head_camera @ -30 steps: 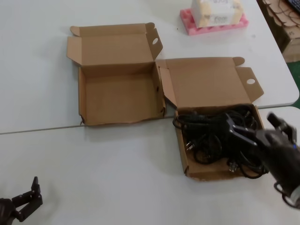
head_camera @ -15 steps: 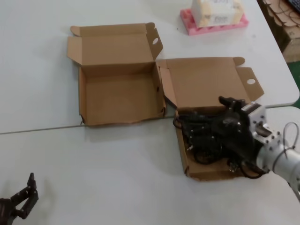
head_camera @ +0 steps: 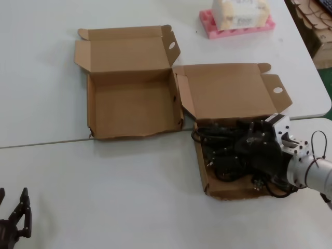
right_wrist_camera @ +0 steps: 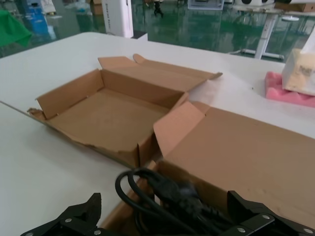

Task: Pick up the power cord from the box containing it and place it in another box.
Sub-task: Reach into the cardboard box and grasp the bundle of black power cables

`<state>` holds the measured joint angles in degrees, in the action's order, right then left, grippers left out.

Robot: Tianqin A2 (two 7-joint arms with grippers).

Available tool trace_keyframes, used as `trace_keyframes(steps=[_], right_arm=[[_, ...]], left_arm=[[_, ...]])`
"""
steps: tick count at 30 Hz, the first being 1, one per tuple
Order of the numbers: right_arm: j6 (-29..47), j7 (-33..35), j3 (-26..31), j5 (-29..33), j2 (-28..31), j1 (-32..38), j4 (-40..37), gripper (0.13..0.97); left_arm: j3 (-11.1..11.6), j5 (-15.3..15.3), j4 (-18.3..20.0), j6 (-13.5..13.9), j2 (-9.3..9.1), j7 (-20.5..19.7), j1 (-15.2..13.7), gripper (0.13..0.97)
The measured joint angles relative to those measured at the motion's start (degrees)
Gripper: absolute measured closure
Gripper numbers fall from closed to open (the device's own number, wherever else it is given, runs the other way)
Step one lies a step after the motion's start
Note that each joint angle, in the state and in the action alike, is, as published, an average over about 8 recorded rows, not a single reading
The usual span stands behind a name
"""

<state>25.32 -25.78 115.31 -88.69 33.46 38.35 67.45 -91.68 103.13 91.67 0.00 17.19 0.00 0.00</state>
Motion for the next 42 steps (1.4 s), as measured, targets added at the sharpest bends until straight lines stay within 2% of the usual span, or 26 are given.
trace_keyframes(steps=[4, 15, 24, 30, 31, 39, 42], right_arm=[[0.87, 0.00, -0.13, -0.02, 0.23, 0.14, -0.69, 0.182], [-0.55, 0.00, 2.86, 0.66, -0.07, 0.49, -1.51, 0.344], [-3.42, 0.00, 6.13, 0.94, 1.18, 1.32, -1.29, 0.526], [-4.35, 0.00, 6.74, 0.52, 2.09, 1.28, -0.63, 0.671], [-4.39, 0.00, 6.77, 0.45, 2.20, 1.20, -0.54, 0.671], [-5.17, 0.00, 8.62, 0.47, 3.13, 1.31, -0.53, 0.840], [-6.13, 0.00, 10.20, 0.67, 3.67, 1.85, -0.59, 0.840]], left_arm=[[0.00, 0.00, 0.00, 0.00, 0.00, 0.00, 0.00, 0.687], [0.00, 0.00, 0.00, 0.00, 0.00, 0.00, 0.00, 0.865], [0.00, 0.00, 0.00, 0.00, 0.00, 0.00, 0.00, 0.928], [0.00, 0.00, 0.00, 0.00, 0.00, 0.00, 0.00, 0.932], [0.00, 0.00, 0.00, 0.00, 0.00, 0.00, 0.00, 0.933], [0.00, -0.01, 0.00, 0.00, 0.00, -0.03, 0.00, 0.934], [0.00, -0.01, 0.00, 0.00, 0.00, -0.03, 0.00, 0.934]])
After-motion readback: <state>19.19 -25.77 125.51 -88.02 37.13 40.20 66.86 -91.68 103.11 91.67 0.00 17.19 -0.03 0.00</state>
